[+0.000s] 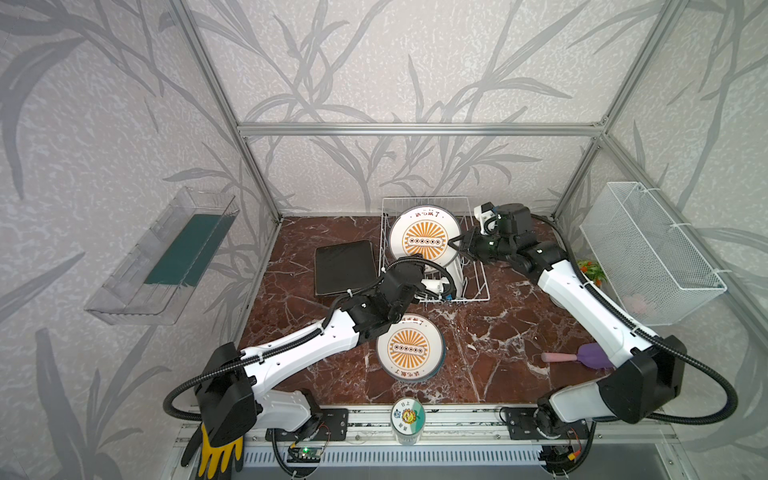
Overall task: Unload the plates from the dish rack
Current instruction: 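Tilt the patterned plate upright above the rack while the right gripper reaches toward it, then close the right gripper on the plate rim opposite the left gripper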
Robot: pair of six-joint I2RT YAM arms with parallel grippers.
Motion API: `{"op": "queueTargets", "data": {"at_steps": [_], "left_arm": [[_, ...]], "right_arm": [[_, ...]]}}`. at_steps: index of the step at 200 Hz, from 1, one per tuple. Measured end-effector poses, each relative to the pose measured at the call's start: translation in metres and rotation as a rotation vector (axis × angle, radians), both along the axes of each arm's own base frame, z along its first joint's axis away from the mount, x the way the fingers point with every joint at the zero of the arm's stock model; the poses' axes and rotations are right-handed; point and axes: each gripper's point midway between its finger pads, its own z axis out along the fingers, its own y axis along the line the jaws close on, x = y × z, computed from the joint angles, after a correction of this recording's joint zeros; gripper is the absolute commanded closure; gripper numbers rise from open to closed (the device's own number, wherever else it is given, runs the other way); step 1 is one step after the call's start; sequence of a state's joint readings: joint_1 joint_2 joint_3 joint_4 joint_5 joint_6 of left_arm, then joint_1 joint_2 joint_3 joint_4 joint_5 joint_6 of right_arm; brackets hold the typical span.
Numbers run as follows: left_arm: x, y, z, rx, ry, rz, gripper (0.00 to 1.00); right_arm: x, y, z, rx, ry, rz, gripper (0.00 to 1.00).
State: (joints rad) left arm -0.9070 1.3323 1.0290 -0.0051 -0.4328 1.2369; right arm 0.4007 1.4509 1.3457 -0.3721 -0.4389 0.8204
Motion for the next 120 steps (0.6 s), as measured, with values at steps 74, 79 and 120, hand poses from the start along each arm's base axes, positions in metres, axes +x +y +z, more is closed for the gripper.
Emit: {"op": "queueTargets", "data": {"at_steps": [74, 79, 120], "left_arm": [[-0.005, 0.027, 0.043, -0.437, 0.244, 0.094, 0.01], [-0.004, 0.034, 0.050, -0.502, 0.273, 0.102, 0.00], [0.007, 0.081, 0.089, -0.982, 0.482, 0.160, 0.01]], "right_arm": [[0.001, -0.040, 0.000, 0.009, -0.040, -0.093, 1.00], [0.001, -0.043, 0.004, 0.012, -0.052, -0.098, 1.00], [-0.004, -0.046, 0.012, 0.009, -0.133, -0.067, 1.00]]}}
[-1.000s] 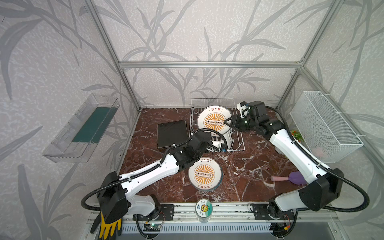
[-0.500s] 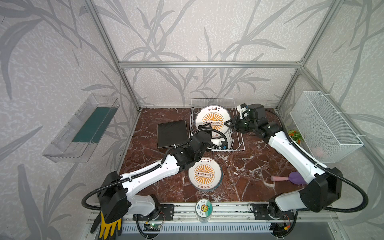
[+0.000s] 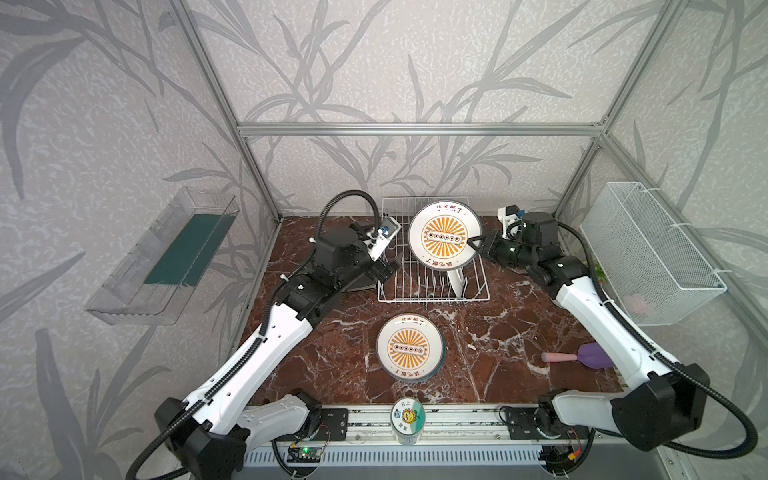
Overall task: Unload the plates from the dish rack
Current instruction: 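Close the right gripper on the plate rim opposite the left gripper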
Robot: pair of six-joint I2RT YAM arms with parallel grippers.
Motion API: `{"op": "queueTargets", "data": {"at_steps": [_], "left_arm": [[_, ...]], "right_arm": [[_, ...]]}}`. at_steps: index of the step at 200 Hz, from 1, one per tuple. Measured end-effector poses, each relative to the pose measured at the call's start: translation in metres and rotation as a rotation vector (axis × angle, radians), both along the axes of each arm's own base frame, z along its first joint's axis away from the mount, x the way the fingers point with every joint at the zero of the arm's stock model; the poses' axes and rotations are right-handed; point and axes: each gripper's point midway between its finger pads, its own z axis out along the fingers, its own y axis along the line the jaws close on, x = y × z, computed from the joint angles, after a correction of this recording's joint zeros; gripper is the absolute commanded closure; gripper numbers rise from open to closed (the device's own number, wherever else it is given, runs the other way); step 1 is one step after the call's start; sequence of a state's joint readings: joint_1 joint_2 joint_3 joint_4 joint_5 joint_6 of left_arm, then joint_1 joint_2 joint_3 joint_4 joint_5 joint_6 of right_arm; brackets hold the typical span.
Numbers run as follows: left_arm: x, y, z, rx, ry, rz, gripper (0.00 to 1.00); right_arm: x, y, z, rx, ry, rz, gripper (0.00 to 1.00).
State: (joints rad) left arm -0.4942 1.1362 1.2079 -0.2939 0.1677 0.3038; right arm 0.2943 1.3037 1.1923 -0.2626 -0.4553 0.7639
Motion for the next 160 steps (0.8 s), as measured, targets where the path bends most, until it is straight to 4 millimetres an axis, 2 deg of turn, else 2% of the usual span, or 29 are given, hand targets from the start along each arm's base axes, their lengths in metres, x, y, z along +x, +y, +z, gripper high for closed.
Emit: {"op": "queueTargets", "data": {"at_steps": [22, 45, 77, 100, 135, 160], "left_arm": [[-0.002, -0.008, 0.000, -0.187, 0.142, -0.057, 0.01], [0.007, -0.022, -0.014, -0.336, 0.327, -0.108, 0.01], [0.020, -0.039, -0.045, -0.425, 0.536, -0.152, 0.04], [0.023, -0.050, -0.054, -0.454, 0.623, -0.185, 0.07], [0.029, -0.065, -0.046, -0.500, 0.690, -0.258, 0.23], [0.025, -0.071, -0.046, -0.523, 0.728, -0.292, 0.37]], "right_arm": [[-0.003, 0.001, -0.002, -0.018, -0.033, 0.030, 1.00], [-0.008, 0.003, -0.001, -0.029, -0.070, 0.059, 1.00], [-0.012, 0.006, 0.007, -0.032, -0.138, 0.100, 1.00], [-0.017, 0.008, 0.011, -0.035, -0.178, 0.130, 1.00], [-0.019, 0.012, 0.008, -0.032, -0.200, 0.162, 1.00], [-0.021, 0.014, 0.007, -0.026, -0.205, 0.180, 1.00]]}}
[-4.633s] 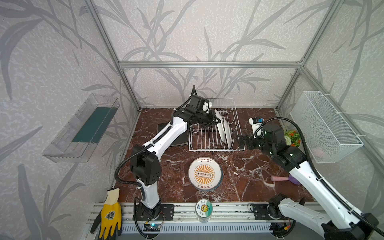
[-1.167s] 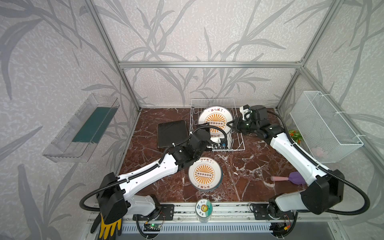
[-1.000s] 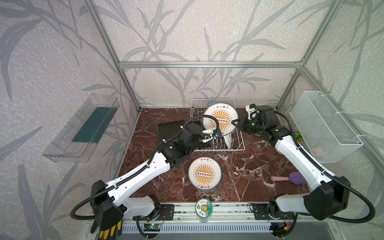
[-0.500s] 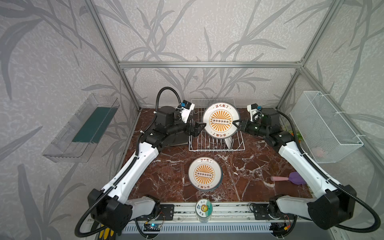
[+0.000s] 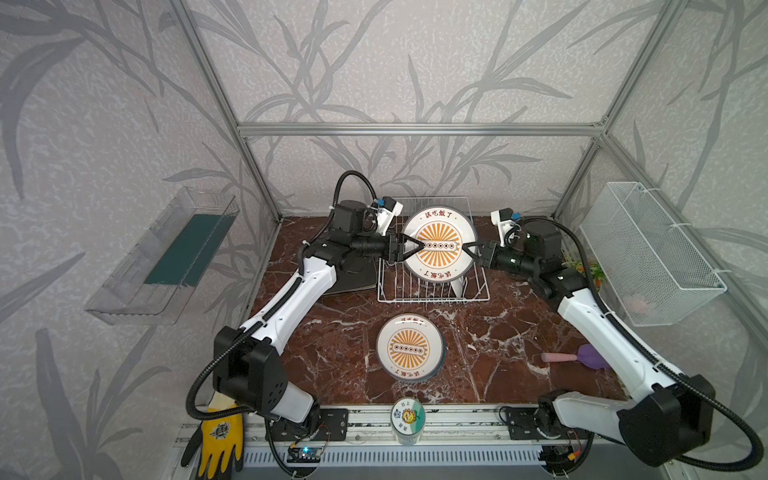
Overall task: Unload the plates from the dish rack
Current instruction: 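Close the right gripper on the plate rim opposite the left gripper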
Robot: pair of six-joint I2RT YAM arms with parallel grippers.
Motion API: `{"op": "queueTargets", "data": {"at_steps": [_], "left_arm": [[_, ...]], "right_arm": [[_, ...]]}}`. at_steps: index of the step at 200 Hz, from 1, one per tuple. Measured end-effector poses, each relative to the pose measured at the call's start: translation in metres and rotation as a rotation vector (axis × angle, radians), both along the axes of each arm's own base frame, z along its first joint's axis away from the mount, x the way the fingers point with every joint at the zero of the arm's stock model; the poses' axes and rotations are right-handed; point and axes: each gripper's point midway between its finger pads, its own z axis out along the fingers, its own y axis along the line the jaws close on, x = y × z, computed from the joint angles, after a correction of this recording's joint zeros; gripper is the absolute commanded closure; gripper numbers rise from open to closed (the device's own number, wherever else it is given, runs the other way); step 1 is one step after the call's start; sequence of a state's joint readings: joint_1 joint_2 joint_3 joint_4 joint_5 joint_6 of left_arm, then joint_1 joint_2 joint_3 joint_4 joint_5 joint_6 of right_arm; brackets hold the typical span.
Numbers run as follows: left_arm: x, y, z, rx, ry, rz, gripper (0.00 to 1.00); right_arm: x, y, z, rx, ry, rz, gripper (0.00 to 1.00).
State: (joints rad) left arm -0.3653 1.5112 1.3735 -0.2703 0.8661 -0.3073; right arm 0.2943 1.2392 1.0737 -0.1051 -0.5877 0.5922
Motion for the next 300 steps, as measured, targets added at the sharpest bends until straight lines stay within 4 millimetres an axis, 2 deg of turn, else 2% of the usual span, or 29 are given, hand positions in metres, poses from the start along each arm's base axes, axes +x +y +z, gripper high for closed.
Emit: {"op": "queueTargets", "data": {"at_steps": [20, 42, 80, 117, 130, 166, 173, 190, 216, 248, 264, 300], "left_arm": [[-0.003, -0.002, 0.003, -0.018, 0.005, -0.019, 0.45], [-0.005, -0.004, 0.005, -0.030, 0.011, -0.034, 0.48], [-0.008, -0.004, 0.004, -0.042, 0.029, -0.047, 0.62], [-0.008, -0.002, 0.000, -0.041, 0.047, -0.043, 0.86], [-0.009, -0.001, 0.000, -0.052, 0.060, -0.050, 1.00], [-0.014, 0.001, 0.004, -0.070, 0.068, -0.064, 1.00], [-0.014, 0.001, 0.004, -0.067, 0.065, -0.061, 1.00], [-0.018, 0.000, 0.001, -0.056, 0.065, -0.059, 1.00], [-0.027, 0.006, -0.003, -0.036, 0.086, -0.034, 1.00], [-0.040, 0.021, 0.004, -0.017, 0.110, 0.005, 1.00], [-0.051, 0.027, 0.005, -0.001, 0.137, 0.015, 1.00], [-0.077, 0.040, -0.007, 0.066, 0.230, 0.030, 1.00]], "right_arm": [[-0.001, 0.001, 0.002, 0.005, -0.006, 0.011, 1.00], [-0.002, 0.004, 0.004, 0.012, -0.015, 0.029, 1.00], [-0.005, 0.008, 0.003, 0.026, -0.049, 0.070, 1.00], [-0.007, 0.011, 0.003, 0.036, -0.060, 0.097, 0.98], [-0.008, 0.011, 0.005, 0.038, -0.072, 0.106, 0.95], [-0.009, 0.012, 0.006, 0.043, -0.082, 0.131, 0.86], [-0.009, 0.012, 0.004, 0.042, -0.077, 0.131, 0.81], [-0.009, 0.014, 0.001, 0.033, -0.072, 0.131, 0.59], [-0.011, 0.012, -0.004, 0.000, -0.057, 0.127, 0.35], [-0.018, 0.007, 0.001, -0.071, -0.082, 0.139, 0.17], [-0.025, 0.003, 0.003, -0.118, -0.096, 0.145, 0.00], [-0.046, -0.006, -0.001, -0.232, -0.135, 0.180, 0.01]]}}
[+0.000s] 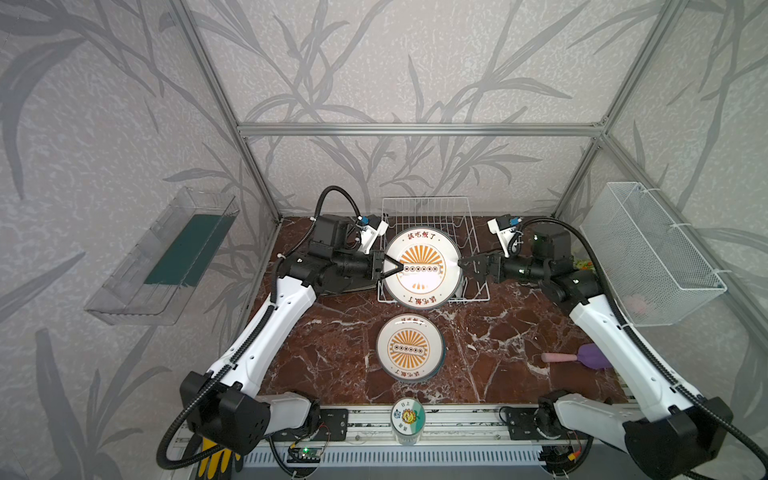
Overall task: Unload the plates from the dish rack
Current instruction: 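Lower the patterned plate flat onto the stacked plates with the left gripper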
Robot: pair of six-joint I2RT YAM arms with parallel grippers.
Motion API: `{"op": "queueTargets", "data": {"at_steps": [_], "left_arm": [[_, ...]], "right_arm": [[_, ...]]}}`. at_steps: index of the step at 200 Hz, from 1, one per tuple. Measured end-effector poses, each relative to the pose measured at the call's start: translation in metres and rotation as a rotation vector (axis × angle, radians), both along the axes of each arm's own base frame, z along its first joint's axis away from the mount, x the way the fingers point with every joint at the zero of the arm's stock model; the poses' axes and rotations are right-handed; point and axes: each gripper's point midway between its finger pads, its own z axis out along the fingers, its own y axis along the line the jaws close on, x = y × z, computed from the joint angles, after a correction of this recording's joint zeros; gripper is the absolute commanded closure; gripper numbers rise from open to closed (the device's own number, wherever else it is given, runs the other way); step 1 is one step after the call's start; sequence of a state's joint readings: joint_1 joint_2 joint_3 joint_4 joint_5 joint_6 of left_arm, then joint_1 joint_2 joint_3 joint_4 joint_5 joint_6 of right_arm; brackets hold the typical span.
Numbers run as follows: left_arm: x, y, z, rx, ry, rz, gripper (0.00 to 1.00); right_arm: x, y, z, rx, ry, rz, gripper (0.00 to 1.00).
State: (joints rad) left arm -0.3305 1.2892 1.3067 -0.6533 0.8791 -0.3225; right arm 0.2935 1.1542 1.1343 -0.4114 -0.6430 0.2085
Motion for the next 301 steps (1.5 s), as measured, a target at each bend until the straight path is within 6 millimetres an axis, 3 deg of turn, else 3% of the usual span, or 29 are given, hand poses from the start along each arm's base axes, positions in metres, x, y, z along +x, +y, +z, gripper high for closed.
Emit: {"op": "queueTargets", "data": {"at_steps": [36, 65, 100, 128, 168, 223, 301], "left_arm": [[-0.022, 0.014, -0.020, 0.077, 0.081, 0.023, 1.00], [-0.046, 0.026, -0.057, 0.130, 0.178, 0.042, 1.00], [-0.067, 0.036, -0.105, 0.185, 0.312, 0.062, 1.00], [-0.077, 0.038, -0.129, 0.196, 0.390, 0.065, 1.00], [-0.083, 0.036, -0.149, 0.181, 0.460, 0.073, 1.00], [-0.094, 0.038, -0.192, 0.166, 0.582, 0.128, 1.00], [-0.078, 0.031, -0.213, 0.136, 0.602, 0.157, 1.00]], "right_arm": [[-0.021, -0.004, -0.006, -0.134, -0.089, 0.044, 0.01], [-0.036, -0.002, -0.005, -0.206, -0.182, 0.082, 0.01], [-0.035, -0.001, -0.012, -0.249, -0.198, 0.089, 0.01], [-0.035, 0.004, -0.018, -0.282, -0.205, 0.102, 0.01], [-0.034, 0.006, -0.021, -0.315, -0.220, 0.096, 0.01], [-0.027, 0.000, -0.023, -0.335, -0.231, 0.048, 0.01], [-0.023, -0.006, -0.022, -0.342, -0.217, -0.008, 0.01]]}}
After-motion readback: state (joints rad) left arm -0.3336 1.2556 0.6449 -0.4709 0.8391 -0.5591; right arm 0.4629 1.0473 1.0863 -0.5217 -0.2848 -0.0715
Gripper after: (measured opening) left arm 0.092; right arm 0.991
